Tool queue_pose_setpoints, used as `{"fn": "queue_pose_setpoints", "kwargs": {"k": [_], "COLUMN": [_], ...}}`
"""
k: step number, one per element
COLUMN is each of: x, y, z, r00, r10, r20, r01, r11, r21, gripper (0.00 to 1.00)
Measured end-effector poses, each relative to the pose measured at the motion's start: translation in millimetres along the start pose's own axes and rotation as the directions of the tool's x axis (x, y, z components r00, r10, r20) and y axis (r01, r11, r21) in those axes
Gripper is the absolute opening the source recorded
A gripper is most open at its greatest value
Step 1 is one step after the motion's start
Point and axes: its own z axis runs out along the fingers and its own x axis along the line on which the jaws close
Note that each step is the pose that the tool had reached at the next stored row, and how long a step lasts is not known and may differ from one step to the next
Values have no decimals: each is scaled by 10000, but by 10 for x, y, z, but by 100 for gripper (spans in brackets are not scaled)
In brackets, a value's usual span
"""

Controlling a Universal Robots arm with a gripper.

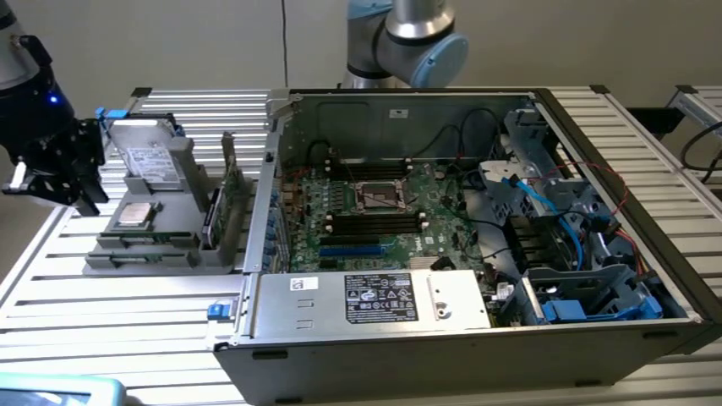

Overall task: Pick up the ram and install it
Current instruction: 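Pick up the ram and move it above insertion slot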

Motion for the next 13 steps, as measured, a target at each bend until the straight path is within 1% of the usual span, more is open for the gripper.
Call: {"fn": "queue_pose_setpoints", "kwargs": {"k": [2, 5, 7, 13], "x": [70, 87, 94, 152], "y": [-37, -151, -209, -213], "z": [39, 95, 134, 243], "r00": [10000, 10000, 10000, 10000], "r10": [1, 0, 1, 0], "r20": [0, 0, 1, 1], "r01": [-1, 0, -1, 0], "r11": [10000, 10000, 10000, 10000], "r21": [2, 0, 1, 0], "gripper": [31, 31, 31, 31]}}
